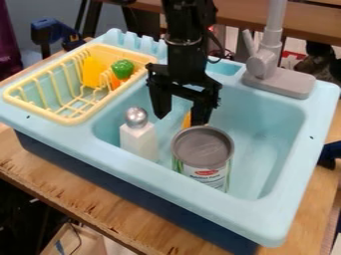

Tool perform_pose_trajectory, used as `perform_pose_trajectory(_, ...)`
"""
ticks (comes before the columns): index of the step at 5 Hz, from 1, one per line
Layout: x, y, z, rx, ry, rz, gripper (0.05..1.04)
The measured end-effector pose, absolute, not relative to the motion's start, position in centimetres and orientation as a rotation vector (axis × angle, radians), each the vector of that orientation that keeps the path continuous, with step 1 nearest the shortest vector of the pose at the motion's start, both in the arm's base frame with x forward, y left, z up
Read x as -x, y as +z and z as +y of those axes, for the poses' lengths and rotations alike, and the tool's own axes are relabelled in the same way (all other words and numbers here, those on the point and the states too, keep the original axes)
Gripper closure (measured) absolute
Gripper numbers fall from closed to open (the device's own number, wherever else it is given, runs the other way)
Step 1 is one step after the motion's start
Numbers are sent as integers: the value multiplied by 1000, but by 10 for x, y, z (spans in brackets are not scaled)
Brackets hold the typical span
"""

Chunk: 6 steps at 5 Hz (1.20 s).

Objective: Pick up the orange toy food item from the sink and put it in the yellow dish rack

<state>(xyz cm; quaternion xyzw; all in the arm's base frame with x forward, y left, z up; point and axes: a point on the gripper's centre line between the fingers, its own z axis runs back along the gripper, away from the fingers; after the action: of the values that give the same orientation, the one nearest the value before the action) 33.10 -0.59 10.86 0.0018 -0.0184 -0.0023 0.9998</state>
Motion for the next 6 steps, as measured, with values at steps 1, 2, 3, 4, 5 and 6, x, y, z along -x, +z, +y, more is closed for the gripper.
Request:
perform_pose_trajectory(1, -337, 105, -7, 1, -14, -43, 80)
perform_pose_trajectory(2, -344, 106, -12, 48, -39, -91, 80)
perform_pose_trajectory(3, -344, 101, -10, 117, -154, -28, 119)
perform_pose_trajectory(4, -342, 100, -12, 138, -222, -23, 391)
perform_pose_trajectory(5, -344, 99, -12, 139, -201, -33, 550)
perform_pose_trajectory(6, -342, 102, -9, 175, -135, -69, 550)
